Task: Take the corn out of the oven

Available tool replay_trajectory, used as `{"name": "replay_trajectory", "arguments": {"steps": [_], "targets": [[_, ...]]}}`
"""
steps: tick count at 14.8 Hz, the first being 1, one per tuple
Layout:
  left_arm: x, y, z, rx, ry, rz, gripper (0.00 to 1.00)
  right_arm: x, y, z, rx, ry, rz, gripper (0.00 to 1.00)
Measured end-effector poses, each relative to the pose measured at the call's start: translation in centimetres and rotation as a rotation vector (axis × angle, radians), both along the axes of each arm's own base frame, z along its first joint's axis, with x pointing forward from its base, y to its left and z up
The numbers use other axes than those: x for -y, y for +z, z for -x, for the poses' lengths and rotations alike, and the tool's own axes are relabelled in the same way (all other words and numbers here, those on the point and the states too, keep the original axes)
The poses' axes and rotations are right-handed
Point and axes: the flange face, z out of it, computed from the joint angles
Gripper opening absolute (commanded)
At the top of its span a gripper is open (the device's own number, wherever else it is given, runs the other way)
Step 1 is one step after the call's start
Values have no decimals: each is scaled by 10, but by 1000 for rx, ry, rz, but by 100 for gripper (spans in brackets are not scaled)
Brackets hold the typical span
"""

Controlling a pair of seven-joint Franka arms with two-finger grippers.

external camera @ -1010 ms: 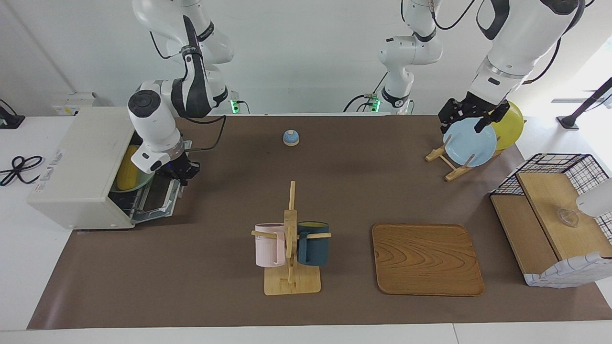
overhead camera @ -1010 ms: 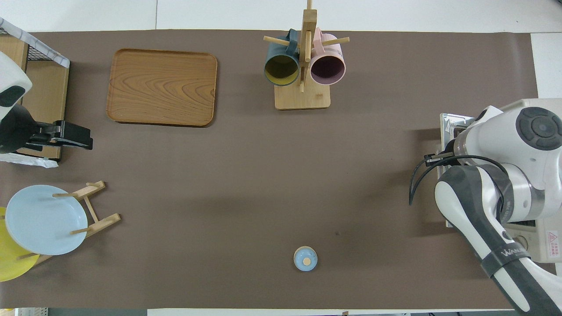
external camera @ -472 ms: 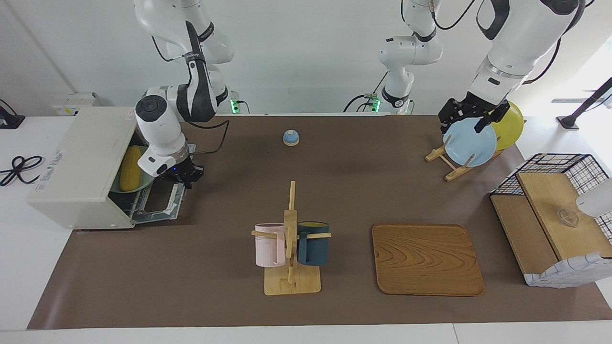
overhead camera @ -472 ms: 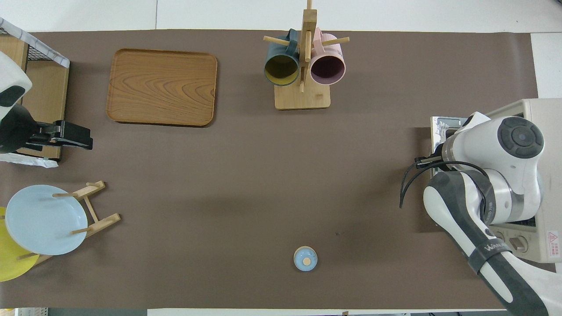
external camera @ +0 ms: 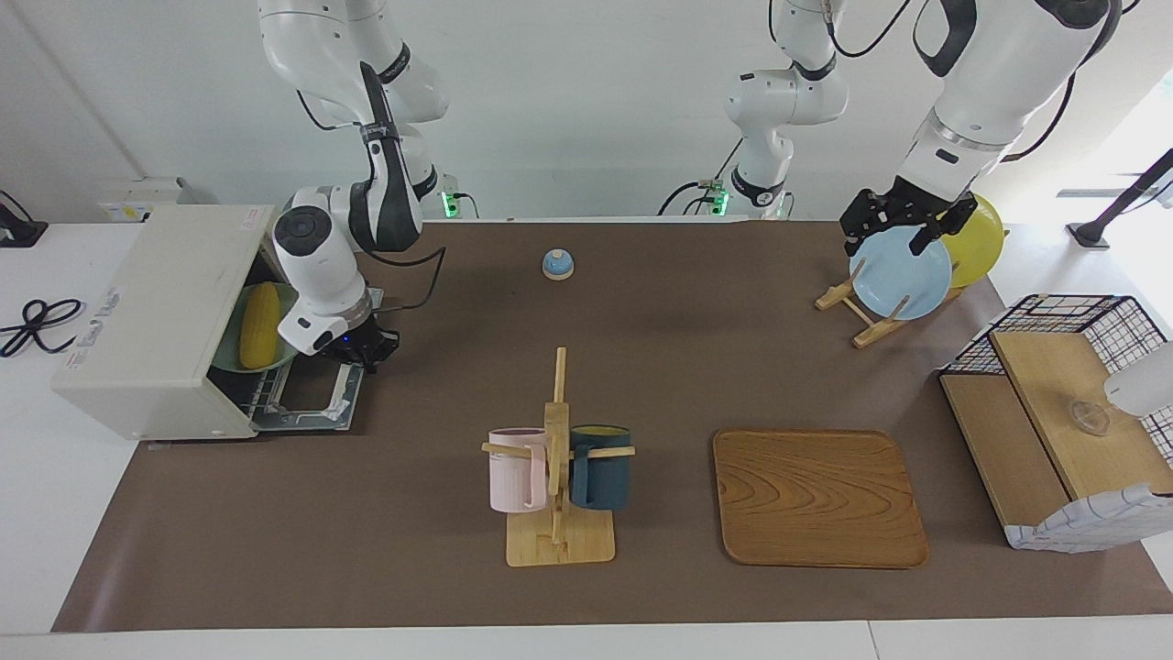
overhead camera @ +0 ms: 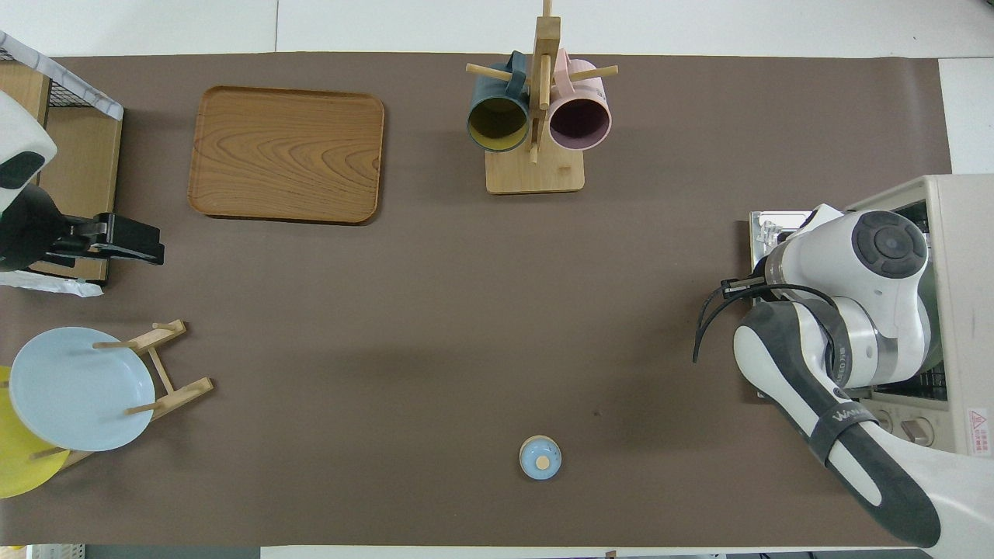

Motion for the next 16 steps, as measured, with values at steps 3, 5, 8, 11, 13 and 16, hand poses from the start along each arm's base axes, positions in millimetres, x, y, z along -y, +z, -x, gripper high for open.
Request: {"name": "replay_trajectory", "arguments": {"steps": [3, 5, 8, 11, 13, 16], "targets": [[0, 0, 0, 0, 0, 0, 100, -3, 1, -1, 3, -6, -7, 0], [0, 0, 0, 0, 0, 0, 100, -18, 5, -4, 12, -35, -33, 0], [0, 0, 0, 0, 0, 0, 100, -50, 10, -4, 20, -64, -38, 0], [0, 0, 0, 0, 0, 0, 100, -66, 25, -7, -16, -64, -29, 26], [0, 0, 0, 0, 0, 0, 100, -61, 49, -13, -59, -88, -17, 47], [0, 0, 0, 0, 0, 0, 100, -42, 85, -11, -91, -115, 14, 47]]}}
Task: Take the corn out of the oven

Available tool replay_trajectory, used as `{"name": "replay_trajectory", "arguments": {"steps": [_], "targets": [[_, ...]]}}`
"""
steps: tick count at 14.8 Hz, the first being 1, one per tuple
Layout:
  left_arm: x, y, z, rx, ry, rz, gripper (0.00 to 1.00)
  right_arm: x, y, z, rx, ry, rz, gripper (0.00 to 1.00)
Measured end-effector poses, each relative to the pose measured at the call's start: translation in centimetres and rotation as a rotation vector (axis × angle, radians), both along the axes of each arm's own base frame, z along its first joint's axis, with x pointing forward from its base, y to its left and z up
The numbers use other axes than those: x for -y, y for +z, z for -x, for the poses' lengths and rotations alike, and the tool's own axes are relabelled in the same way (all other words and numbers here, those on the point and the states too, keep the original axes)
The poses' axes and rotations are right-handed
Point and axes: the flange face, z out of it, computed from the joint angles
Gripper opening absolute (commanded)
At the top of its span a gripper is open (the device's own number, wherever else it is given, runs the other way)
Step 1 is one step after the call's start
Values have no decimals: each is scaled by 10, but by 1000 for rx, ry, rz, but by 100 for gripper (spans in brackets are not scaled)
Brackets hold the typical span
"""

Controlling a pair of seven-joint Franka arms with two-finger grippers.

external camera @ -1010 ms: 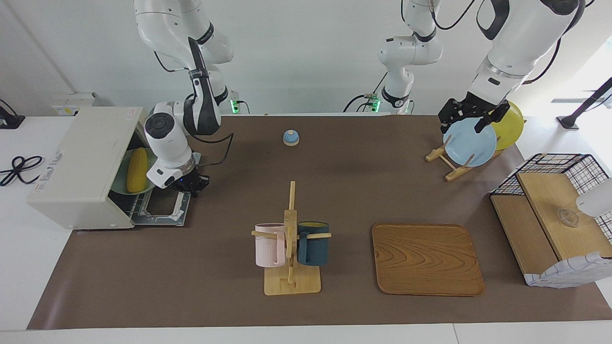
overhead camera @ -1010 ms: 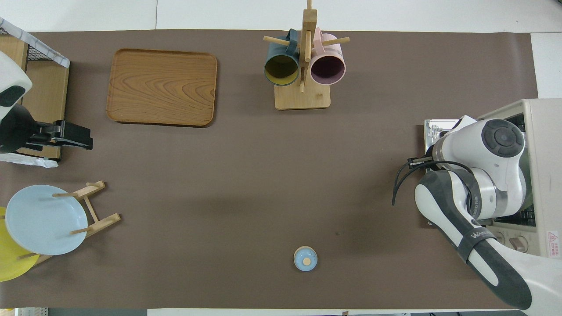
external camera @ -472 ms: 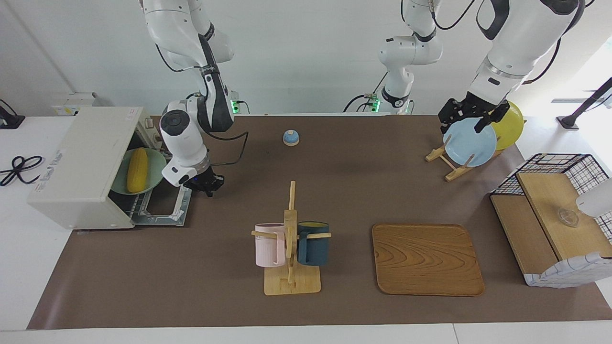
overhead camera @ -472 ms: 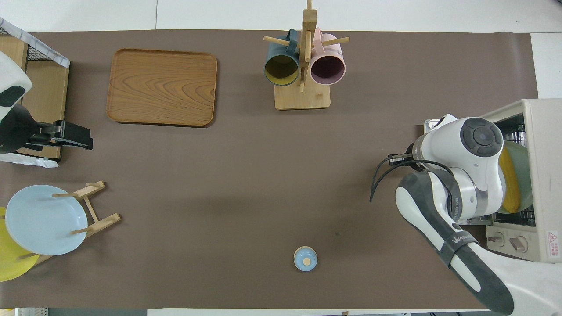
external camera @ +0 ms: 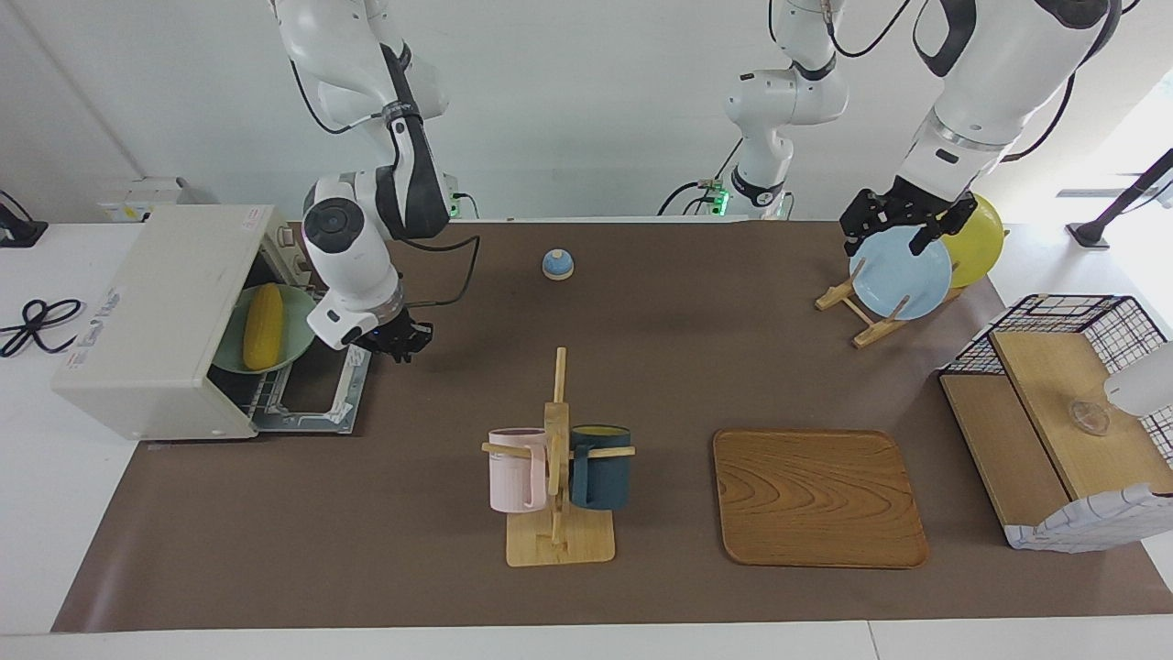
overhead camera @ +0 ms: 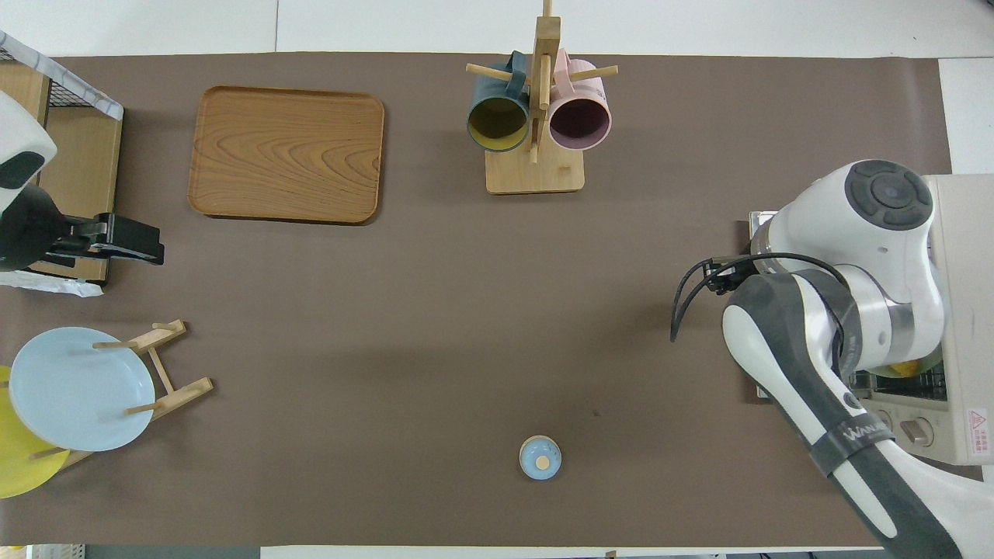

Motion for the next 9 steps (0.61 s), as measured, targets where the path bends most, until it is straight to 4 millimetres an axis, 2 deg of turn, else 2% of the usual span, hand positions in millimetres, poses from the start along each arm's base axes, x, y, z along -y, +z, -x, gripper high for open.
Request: {"name": "replay_trajectory", "arguments": {"steps": [4, 6, 9], "targets": [[0, 0, 0, 0, 0, 0, 100, 27, 25, 10, -5, -6, 138, 54], [0, 0, 0, 0, 0, 0, 100, 40, 27, 11, -5, -65, 162, 71], [0, 0, 0, 0, 0, 0, 100, 57, 22, 14, -16, -138, 174, 69]]}}
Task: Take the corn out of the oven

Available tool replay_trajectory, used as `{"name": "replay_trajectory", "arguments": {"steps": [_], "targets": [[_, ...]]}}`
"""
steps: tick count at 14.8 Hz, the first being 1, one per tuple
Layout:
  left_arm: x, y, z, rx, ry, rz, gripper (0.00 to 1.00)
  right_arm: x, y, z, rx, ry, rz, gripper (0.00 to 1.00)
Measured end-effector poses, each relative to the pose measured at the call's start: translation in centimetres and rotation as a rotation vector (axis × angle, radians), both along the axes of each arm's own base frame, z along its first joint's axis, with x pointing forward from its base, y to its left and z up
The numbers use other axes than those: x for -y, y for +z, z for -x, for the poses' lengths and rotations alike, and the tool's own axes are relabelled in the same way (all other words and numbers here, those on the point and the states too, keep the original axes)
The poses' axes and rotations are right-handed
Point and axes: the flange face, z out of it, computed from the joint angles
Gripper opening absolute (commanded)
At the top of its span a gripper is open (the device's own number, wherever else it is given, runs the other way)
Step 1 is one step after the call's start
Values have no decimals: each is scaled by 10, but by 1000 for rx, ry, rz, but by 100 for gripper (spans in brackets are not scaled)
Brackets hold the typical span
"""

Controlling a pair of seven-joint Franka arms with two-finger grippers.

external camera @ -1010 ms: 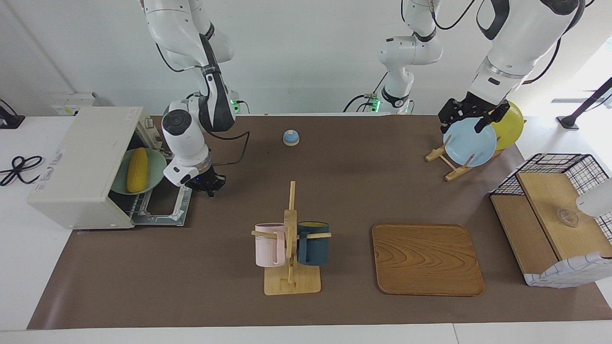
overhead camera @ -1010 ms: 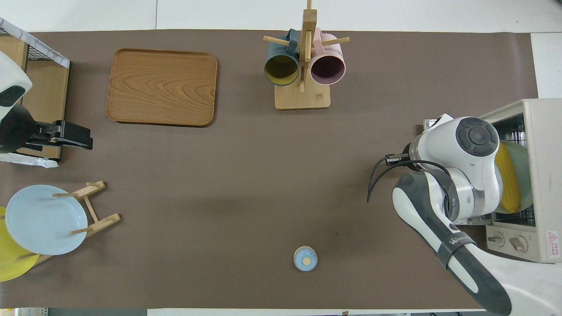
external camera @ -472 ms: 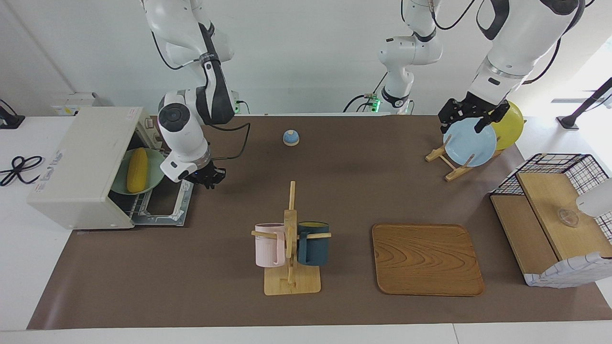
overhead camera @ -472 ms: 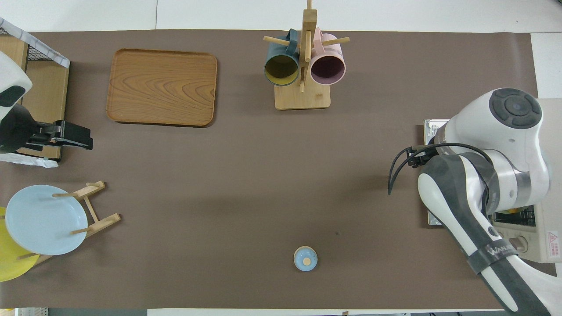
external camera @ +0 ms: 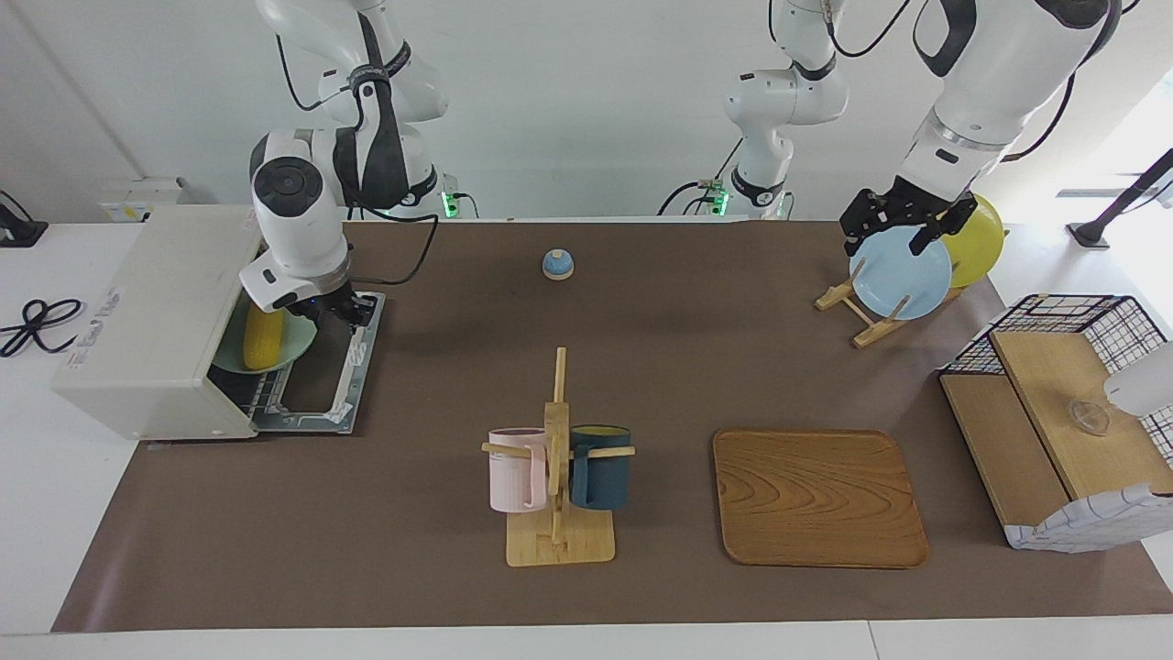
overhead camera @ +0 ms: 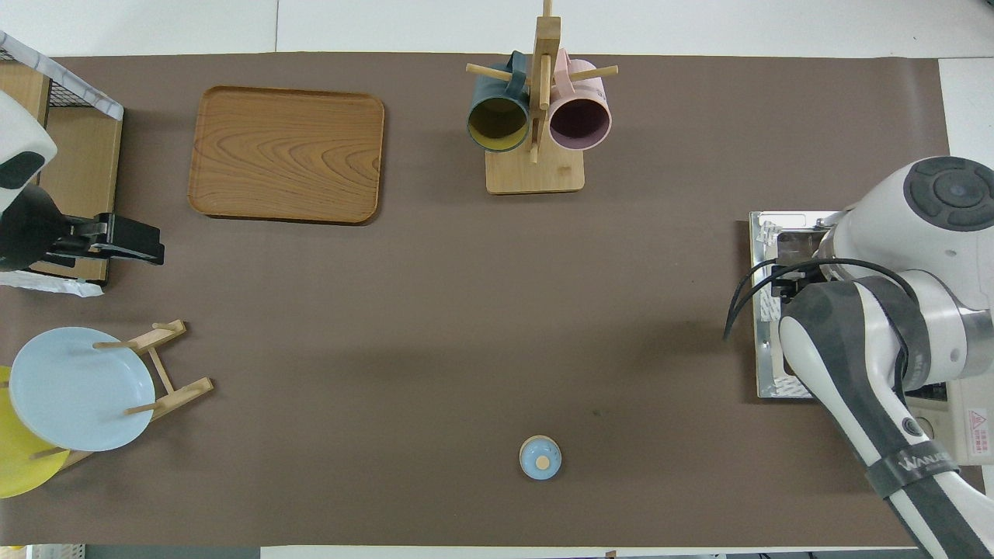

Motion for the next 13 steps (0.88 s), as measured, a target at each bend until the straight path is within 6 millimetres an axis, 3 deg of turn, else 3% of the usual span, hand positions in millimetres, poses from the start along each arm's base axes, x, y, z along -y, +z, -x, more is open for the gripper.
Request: {"name": "replay_trajectory", "arguments": {"steps": [4, 13], "targets": [[0, 0, 0, 0, 0, 0, 100, 18, -12, 9, -28, -37, 1, 60], [0, 0, 0, 0, 0, 0, 100, 34, -31, 24, 9, -56, -11, 59]]}}
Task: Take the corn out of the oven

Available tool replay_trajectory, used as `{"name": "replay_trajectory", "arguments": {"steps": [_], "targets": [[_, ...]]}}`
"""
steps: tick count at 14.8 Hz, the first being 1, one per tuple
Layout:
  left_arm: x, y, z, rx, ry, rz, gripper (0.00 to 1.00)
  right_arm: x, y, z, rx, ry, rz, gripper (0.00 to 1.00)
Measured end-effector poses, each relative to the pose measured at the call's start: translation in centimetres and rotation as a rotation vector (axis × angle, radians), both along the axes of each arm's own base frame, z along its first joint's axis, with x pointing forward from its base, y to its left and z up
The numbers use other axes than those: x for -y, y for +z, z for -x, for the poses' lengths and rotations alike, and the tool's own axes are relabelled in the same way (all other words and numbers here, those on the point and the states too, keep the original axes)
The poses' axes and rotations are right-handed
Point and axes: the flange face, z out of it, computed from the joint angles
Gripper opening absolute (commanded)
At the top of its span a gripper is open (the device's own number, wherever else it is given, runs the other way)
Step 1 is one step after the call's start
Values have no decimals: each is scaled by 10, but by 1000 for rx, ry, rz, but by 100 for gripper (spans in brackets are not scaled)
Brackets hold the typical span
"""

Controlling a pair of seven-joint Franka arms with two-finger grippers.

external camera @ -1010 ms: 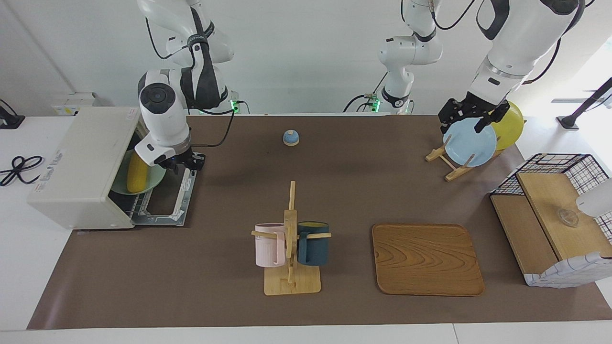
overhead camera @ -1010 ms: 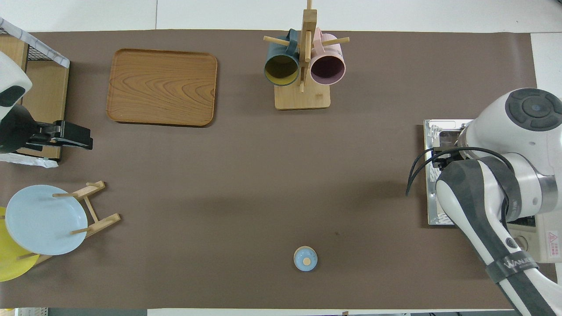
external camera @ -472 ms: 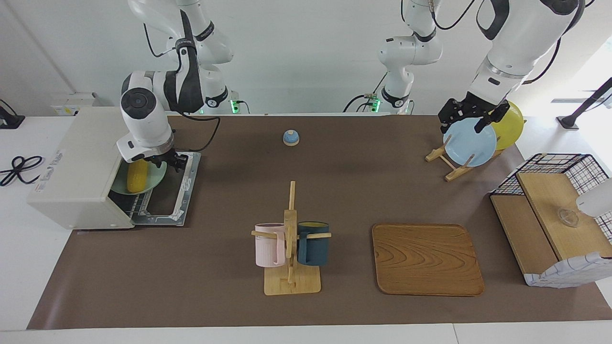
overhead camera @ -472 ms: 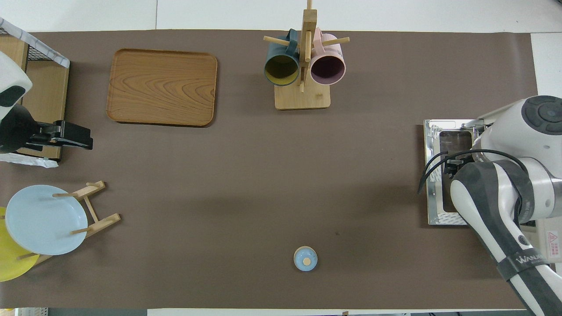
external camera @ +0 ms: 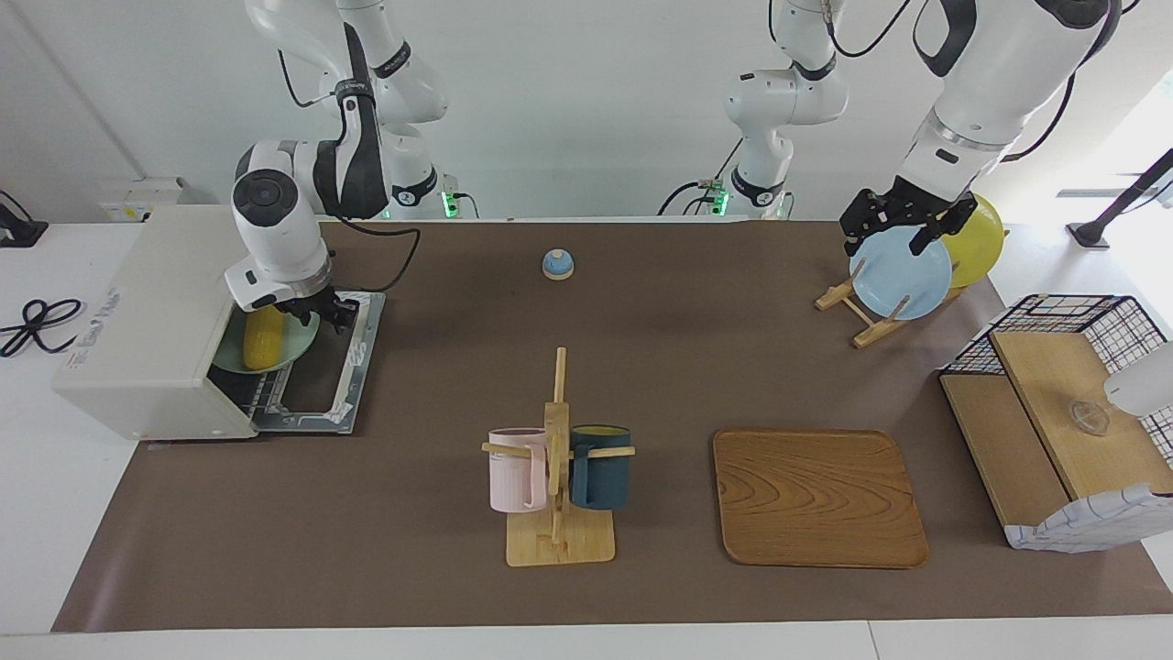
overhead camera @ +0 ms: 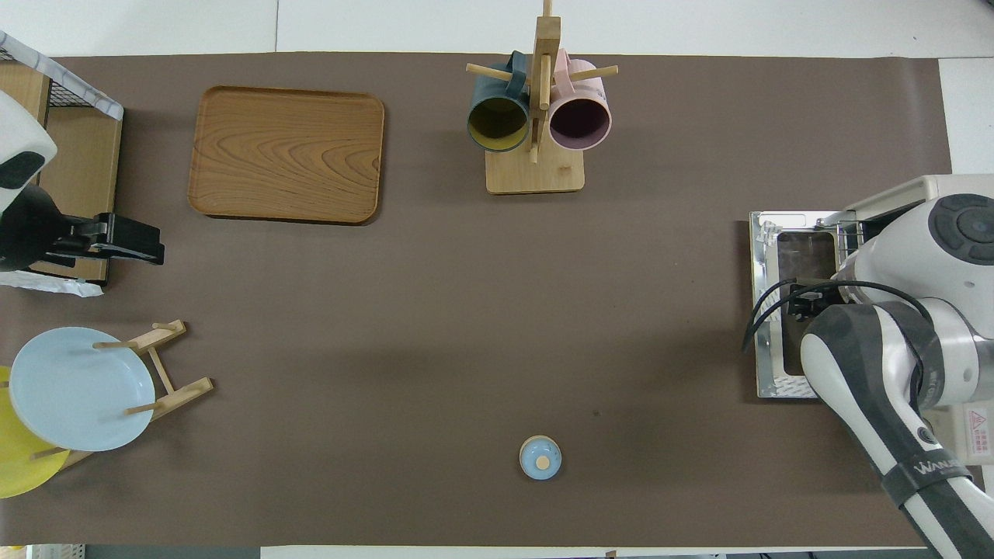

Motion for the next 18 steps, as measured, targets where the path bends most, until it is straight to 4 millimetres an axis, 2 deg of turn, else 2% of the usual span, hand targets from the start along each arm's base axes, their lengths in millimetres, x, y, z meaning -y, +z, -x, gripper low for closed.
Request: {"name": "replay_trajectory", "arguments": {"steps": [7, 9, 12, 14, 15, 16, 17, 18], "targets": [[0, 0, 0, 0, 0, 0, 100, 6, -11, 10, 14, -4, -6, 58], [0, 0, 0, 0, 0, 0, 100, 11, -11, 11, 11, -4, -8, 47], [0, 0, 0, 0, 0, 0, 100, 19, -11, 14, 9, -13, -9, 44], [0, 0, 0, 0, 0, 0, 100, 19, -12, 15, 5, -14, -9, 32], [0, 0, 0, 0, 0, 0, 100, 19, -14, 17, 2, -14, -9, 20], [0, 0, 0, 0, 0, 0, 100, 19, -15, 18, -2, -14, -9, 4], [0, 0, 0, 0, 0, 0, 100, 18, -16, 19, -3, -13, -9, 0], [0, 0, 0, 0, 0, 0, 100, 17, -15, 19, -2, -9, -9, 0]]}}
